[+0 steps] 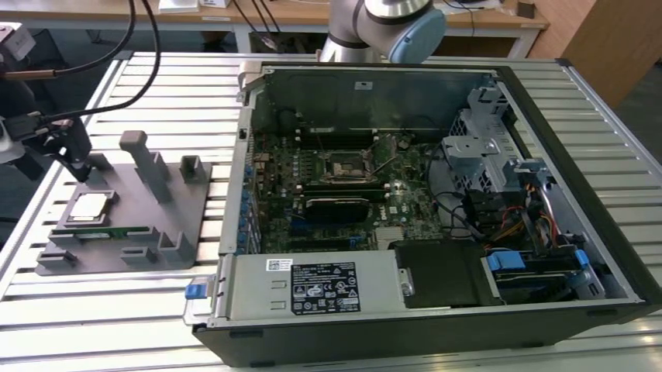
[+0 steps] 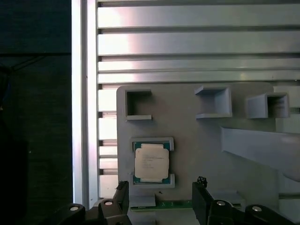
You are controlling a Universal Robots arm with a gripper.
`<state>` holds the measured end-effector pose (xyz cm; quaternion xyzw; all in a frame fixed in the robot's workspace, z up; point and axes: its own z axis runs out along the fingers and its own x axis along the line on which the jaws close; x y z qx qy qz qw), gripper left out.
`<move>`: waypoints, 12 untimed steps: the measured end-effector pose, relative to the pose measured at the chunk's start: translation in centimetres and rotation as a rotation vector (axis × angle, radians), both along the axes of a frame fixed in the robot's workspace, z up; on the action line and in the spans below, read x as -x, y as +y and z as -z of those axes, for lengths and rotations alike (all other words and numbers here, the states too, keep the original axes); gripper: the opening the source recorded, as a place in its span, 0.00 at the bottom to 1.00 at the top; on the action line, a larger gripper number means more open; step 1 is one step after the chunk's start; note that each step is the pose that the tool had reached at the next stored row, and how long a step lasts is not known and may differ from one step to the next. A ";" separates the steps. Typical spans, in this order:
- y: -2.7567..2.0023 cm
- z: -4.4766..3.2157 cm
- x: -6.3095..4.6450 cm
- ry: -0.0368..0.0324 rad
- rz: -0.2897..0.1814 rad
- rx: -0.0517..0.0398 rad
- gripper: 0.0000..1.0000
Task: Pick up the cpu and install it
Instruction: 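Pick up the cpu and move it towards the insertion slot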
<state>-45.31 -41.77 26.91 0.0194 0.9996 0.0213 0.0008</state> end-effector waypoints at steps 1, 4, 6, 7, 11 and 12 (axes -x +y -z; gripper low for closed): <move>0.00 0.18 0.0 -0.0001 0.000 0.0008 0.65; 0.04 0.72 0.0 -0.0001 0.005 0.0025 0.65; 0.07 1.09 0.0 0.0000 0.009 0.0025 0.65; 0.11 1.28 0.0 -0.0001 0.010 0.0025 0.65; 0.16 1.99 0.1 0.0000 0.009 0.0026 0.65; 0.21 2.17 0.2 0.0001 0.009 0.0026 0.65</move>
